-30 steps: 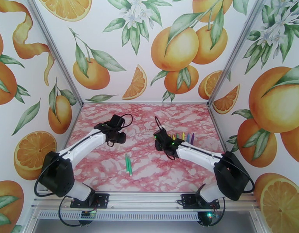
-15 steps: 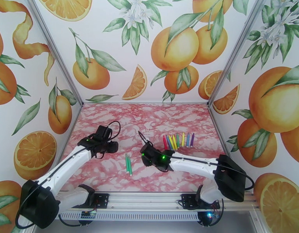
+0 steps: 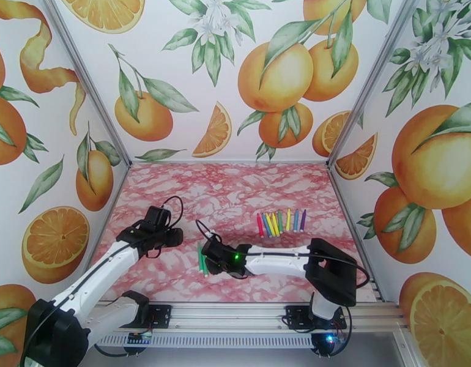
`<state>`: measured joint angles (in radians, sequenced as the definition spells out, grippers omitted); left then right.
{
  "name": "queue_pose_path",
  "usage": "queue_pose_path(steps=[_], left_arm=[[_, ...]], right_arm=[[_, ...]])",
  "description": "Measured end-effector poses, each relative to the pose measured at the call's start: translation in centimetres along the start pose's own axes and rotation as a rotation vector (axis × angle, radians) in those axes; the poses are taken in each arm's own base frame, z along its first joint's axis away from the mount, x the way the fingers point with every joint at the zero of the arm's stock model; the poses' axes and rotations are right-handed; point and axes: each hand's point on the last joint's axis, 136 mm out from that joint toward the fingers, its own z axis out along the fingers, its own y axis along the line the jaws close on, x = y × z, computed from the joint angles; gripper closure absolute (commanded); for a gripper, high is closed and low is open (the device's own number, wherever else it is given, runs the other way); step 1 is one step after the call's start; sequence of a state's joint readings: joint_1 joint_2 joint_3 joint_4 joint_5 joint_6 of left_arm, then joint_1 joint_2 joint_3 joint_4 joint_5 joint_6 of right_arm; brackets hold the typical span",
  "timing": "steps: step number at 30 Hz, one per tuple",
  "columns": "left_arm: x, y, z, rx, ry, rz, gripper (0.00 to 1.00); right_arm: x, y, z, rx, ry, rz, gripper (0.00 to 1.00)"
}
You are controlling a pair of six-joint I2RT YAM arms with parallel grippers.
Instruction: Open the pen caps
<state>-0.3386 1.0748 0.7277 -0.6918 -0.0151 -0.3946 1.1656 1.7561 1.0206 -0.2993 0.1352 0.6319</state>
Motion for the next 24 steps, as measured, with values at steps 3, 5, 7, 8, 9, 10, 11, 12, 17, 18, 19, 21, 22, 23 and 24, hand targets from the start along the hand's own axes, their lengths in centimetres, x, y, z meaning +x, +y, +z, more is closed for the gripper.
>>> queue_pose_path(steps=[3,5,7,8,9,10,11,12,17,18,19,21,22,23,24], left_arm=[[-0.1,-0.1,0.0,0.005,-0.005,-0.002,0.48],[-0.2,-0.1,0.0,0.008,-0.007,-0.008,0.48],[-0.3,-0.1,0.0,0.01,-0.011,-0.014,0.48],[-0.3,-0.1,0.0,0.01,-0.013,-0.017,0.48],[-0.3,-0.1,0.0,0.011,-0.012,-0.02,0.48],[-0.2,-0.1,0.0,0.013,-0.011,-0.022,0.48],[-0.2,-0.1,0.0,0.014,-0.011,-0.024,0.48],[-0.2,-0.2,0.0,0.017,-0.011,-0.024,0.48],[-0.3,-0.2,0.0,0.02,-0.016,-0.025,0.48],[-0.3,-0.1,0.0,0.019,-0.016,-0.026,0.48],[-0.3,-0.1,0.0,0.018,-0.017,-0.028,0.48],[-0.3,-0.1,0.0,0.019,-0.017,-0.028,0.48],[-0.4,-0.1,0.0,0.02,-0.018,-0.028,0.48],[-0.4,-0.2,0.0,0.021,-0.019,-0.028,0.47],[-0.4,-0.2,0.0,0.022,-0.021,-0.028,0.48]], right_arm=[[-0.1,0.7,0.4,-0.02,0.001,0.0,0.62],[-0.2,1.1,0.6,-0.028,0.002,0.002,0.62],[-0.2,1.4,0.8,-0.034,0.004,0.002,0.62],[-0.3,1.5,0.9,-0.037,0.004,0.001,0.62],[-0.3,1.7,1.0,-0.042,0.005,0.002,0.62],[-0.4,1.8,1.1,-0.044,0.006,0.001,0.62],[-0.4,1.8,1.2,-0.045,0.005,0.001,0.62],[-0.4,1.9,1.3,-0.046,0.007,0.001,0.62],[-0.3,2.0,1.6,-0.048,0.013,0.007,0.63],[-0.2,2.0,1.8,-0.046,0.016,0.008,0.63],[-0.1,1.9,2.0,-0.042,0.019,0.009,0.63],[0.0,1.9,2.2,-0.039,0.023,0.01,0.63],[0.0,1.9,2.3,-0.037,0.026,0.012,0.63],[0.1,1.8,2.4,-0.035,0.027,0.013,0.63],[0.2,1.8,2.5,-0.033,0.03,0.015,0.64]])
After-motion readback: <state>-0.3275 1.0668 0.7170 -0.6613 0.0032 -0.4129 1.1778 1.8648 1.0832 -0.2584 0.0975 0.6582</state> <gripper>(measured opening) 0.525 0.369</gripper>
